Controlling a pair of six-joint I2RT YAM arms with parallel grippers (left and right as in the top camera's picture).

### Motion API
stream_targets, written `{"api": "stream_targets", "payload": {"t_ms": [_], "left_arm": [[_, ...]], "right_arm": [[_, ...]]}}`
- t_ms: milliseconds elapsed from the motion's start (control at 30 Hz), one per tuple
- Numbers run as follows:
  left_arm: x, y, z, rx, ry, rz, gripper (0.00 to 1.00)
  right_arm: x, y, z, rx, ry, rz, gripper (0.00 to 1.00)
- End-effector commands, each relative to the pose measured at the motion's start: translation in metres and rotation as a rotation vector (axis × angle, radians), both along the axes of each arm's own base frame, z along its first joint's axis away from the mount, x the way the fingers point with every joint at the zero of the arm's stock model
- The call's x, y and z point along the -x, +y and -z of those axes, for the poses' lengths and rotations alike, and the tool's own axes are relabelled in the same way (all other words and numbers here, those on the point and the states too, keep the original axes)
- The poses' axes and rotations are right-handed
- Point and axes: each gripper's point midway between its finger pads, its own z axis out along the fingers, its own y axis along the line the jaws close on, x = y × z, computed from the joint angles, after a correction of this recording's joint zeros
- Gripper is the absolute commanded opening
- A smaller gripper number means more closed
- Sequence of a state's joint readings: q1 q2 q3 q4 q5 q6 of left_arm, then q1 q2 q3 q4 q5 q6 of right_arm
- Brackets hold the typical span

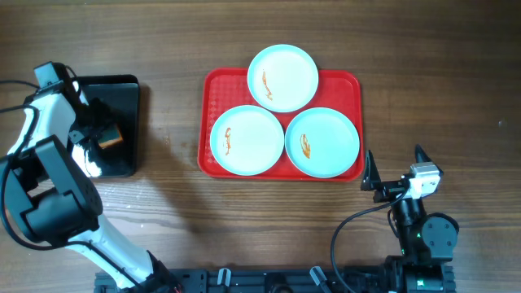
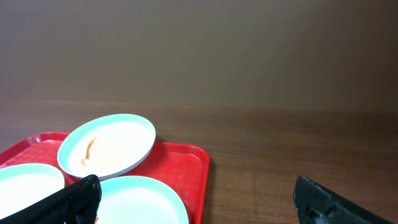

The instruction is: Clean dirty plates on tray and stack at the side

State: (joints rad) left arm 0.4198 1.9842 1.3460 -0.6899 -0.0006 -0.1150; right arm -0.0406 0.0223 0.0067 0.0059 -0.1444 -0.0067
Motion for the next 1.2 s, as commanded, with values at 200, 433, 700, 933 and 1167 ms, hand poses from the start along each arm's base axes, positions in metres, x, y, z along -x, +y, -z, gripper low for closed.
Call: {"api": "stream_targets", "payload": {"t_ms": [200,433,700,933,1167], "left_arm": [[-0.01,-0.01,0.006,-0.026,0.01,0.044,0.68],[-0.004,-0.007,0.021,-0.034,0.056,0.037,0.73],[-0.005,-0.007,0.02,-0.037,0.051,0.036,0.16],[-0.012,-0.004,-0.011,-0.063,-0.015,0.033,0.04],[-0.02,-0.001,-0.071,-0.122,-0.154,0.029,0.28]], "right_arm": [[0.0,-0.001,0.001,0.017,-0.001,0.01,1.0],[0.0,-0.001,0.001,0.017,-0.001,0.01,1.0],[0.0,-0.001,0.001,0.017,-0.001,0.01,1.0],[0.0,-0.001,0.001,0.017,-0.001,0.01,1.0],[0.0,-0.001,0.001,0.018,-0.001,0.01,1.0]]}}
